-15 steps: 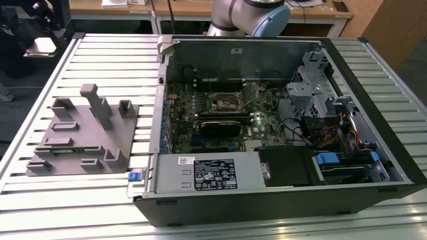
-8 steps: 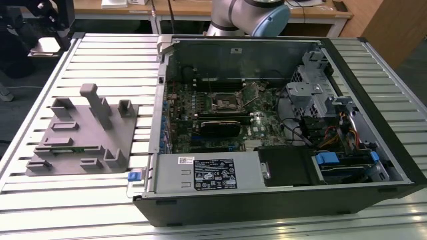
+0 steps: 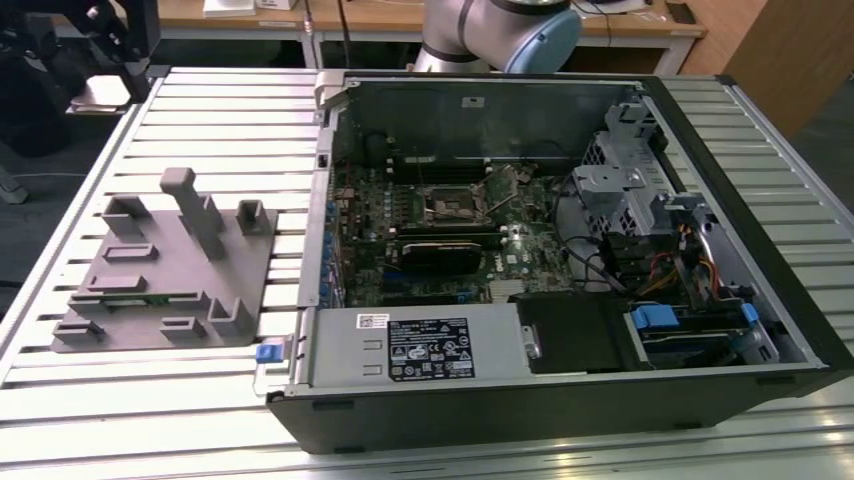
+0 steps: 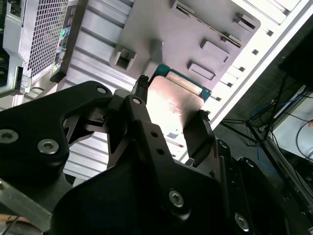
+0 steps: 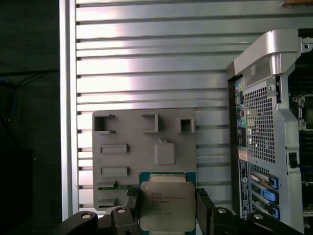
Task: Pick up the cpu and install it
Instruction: 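Pick up the cpu and move it towards the insertion slot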
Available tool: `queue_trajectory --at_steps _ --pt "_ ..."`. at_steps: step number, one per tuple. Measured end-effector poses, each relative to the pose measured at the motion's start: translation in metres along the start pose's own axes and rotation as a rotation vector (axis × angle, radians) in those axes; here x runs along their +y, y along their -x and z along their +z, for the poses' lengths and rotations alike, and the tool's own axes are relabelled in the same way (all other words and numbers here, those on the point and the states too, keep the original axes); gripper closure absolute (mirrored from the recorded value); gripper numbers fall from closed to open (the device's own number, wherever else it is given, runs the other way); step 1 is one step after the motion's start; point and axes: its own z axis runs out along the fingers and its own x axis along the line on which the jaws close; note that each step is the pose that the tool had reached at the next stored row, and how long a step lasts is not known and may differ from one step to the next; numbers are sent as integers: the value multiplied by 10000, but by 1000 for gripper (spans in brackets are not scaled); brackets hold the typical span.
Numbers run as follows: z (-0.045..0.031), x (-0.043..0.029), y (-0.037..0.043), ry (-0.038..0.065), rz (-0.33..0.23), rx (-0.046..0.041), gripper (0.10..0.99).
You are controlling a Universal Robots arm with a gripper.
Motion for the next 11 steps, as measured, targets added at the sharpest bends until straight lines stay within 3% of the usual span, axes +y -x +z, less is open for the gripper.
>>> queue_trajectory --at_steps 11 --pt "0 5 100 -1 0 0 545"
